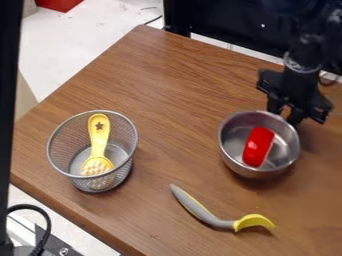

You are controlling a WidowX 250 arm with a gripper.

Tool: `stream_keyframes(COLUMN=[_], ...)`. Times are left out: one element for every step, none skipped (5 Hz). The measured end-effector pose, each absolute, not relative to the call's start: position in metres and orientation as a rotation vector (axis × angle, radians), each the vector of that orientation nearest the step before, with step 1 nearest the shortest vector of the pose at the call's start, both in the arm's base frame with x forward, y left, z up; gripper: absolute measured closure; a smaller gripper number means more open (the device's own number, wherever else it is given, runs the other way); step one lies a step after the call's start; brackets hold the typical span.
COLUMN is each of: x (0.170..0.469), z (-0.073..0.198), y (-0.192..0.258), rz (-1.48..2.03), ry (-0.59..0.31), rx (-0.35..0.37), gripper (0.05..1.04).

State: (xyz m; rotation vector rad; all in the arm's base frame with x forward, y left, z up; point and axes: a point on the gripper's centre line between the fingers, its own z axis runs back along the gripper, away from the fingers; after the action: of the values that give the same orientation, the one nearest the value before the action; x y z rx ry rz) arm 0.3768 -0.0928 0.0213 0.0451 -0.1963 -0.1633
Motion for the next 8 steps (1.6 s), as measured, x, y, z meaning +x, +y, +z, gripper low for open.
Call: stream_keyframes(x=[0.391,0.396,0.414,0.418,0.42,0.419,0.413,0.406], z=[0.029,0.029,0.046,0.047,0.049,0.045,0.041,0.037], y=[-0.073,-0.051,-0.026,0.002,0.031,0.052,0.071,0.085], rz=[-0.105,-0.06,0.019,0.098,0.204,0.244,0.252,0.252], ry=[-0.229,-0.23,-0.276,-0.278,-0.29,-0.289,-0.28,-0.263], rx=[0.029,0.036,0.038,0.052,0.082,0.092,0.099,0.093], gripper=[0.745,0.745,0.745,0.745,0.745,0.745,0.745,0.745])
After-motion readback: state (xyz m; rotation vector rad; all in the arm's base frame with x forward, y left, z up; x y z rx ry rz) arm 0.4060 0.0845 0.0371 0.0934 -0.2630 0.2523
